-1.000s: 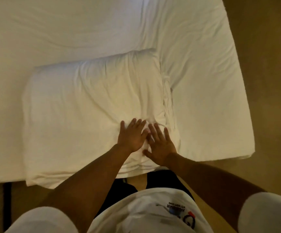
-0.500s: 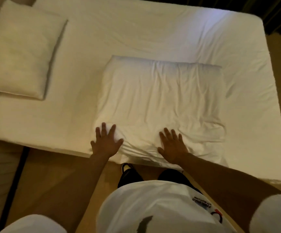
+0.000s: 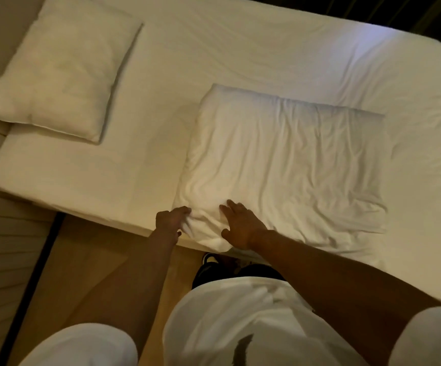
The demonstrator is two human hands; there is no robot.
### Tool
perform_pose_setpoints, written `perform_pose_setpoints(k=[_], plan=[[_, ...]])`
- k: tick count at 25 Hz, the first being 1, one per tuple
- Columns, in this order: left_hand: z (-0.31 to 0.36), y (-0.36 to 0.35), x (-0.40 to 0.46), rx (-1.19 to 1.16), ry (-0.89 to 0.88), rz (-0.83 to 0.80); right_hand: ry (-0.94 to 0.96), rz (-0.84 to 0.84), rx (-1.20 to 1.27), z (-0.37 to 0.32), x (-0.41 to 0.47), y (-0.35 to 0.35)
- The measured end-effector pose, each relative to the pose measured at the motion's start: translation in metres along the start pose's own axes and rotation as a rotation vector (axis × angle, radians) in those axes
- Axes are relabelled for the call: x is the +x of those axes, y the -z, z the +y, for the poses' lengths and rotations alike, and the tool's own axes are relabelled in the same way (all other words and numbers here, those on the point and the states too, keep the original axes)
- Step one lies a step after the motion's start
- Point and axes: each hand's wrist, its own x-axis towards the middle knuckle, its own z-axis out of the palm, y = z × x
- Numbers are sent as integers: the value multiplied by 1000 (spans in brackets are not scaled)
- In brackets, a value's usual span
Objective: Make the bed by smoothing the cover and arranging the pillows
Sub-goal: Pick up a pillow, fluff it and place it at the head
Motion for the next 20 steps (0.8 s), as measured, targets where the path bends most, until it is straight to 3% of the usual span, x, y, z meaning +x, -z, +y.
perform_pose_setpoints(k=[2, 6, 9, 10, 11, 12, 14, 15, 17, 20], plan=[[1, 3, -2, 37, -38, -6, -5, -23, 30, 5, 3, 1], [4, 15, -13, 353, -140, 54, 18, -21, 49, 5, 17, 23], [14, 35, -7, 397, -12, 51, 76, 69, 3, 0, 33, 49], [15, 45, 11, 667, 0, -3, 109, 95, -43, -1, 41, 54], [18, 55, 14, 953, -169, -31, 145, 113, -104, -3, 52, 59], [27, 66, 13, 869, -349, -48, 170, 120, -161, -7, 63, 65], [52, 82, -1, 448, -112, 0, 175, 94, -203, -24, 84, 75], [65, 92, -3, 395, -203, 177, 181, 63, -214, -35, 94, 80], [82, 114, 6, 472, -200, 291, 213, 19, -260, -60, 115, 87], [115, 149, 30, 751, -177, 239, 197, 4, -256, -97, 158, 96]])
